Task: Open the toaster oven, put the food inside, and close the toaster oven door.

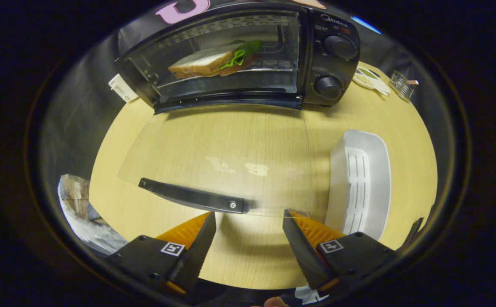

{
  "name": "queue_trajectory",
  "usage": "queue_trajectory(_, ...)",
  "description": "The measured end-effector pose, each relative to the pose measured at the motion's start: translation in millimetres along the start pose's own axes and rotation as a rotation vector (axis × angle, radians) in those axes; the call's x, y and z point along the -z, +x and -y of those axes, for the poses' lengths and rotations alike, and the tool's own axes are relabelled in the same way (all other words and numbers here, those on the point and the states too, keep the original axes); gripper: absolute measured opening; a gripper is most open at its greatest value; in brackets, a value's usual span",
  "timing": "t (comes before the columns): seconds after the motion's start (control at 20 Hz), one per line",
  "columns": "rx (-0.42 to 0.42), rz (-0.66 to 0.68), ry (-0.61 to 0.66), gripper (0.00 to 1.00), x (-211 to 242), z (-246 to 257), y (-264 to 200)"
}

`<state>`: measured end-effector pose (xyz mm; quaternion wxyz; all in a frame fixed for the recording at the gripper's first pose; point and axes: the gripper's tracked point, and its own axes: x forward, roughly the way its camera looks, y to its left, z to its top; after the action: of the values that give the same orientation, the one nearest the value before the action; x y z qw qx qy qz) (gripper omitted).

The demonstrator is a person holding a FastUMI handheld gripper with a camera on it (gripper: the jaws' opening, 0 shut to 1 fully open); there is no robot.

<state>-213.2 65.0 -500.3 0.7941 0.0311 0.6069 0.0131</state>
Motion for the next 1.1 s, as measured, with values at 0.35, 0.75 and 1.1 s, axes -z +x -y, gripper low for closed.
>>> queue_trajectory(0.35,-0.09,0.025,0.004,0.98,-10,-23,-12)
queue_trajectory(0.75,-0.147,0.08,0.014,0.98,-26,-38,-29)
queue_trajectory(1.1,-0.215,0.133,0.049,0.99,-54,-52,-51)
